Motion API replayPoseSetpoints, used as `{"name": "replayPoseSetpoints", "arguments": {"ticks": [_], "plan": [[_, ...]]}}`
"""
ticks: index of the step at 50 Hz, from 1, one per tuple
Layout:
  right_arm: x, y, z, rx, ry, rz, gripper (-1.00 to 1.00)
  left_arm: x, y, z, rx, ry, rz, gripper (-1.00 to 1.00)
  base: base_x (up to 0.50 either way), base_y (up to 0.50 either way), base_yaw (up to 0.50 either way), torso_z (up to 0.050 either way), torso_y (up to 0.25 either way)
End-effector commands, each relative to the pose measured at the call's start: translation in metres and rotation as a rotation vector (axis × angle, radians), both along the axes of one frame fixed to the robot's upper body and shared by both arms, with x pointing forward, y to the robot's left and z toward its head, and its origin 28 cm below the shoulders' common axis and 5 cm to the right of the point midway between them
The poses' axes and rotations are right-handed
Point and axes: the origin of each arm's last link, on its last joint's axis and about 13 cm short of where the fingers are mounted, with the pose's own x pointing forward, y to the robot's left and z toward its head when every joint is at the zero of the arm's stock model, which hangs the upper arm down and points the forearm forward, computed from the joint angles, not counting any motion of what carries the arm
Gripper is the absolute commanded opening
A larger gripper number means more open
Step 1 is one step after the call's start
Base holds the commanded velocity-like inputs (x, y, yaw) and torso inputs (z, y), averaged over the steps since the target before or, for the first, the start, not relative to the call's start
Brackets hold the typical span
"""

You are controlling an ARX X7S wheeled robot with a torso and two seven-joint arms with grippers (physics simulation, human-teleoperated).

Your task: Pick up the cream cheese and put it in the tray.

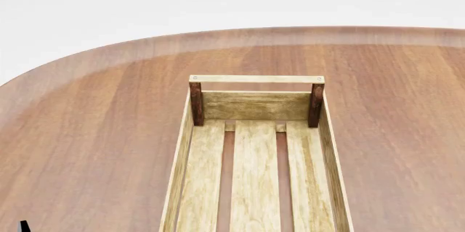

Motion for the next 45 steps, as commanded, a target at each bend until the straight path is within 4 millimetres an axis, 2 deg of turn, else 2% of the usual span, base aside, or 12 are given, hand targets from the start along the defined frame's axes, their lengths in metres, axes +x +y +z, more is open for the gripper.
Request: {"name": "replayPoseSetpoints", "arguments": {"ticks": [1,45], "plan": [[0.003,-0.001,-0.008,0.01,0.021,-0.004,1.0,0.0,0.0,-0.001,0.0,0.001,-0.001,1.0,0.0,0.0,0.0,0.0,0.0],[0.006,-0.009,-0.032,0.041,0.085,-0.035,1.0,0.001,0.0,-0.001,-0.001,0.001,0.009,1.0,0.0,0.0,0.0,0.0,0.0]]}}
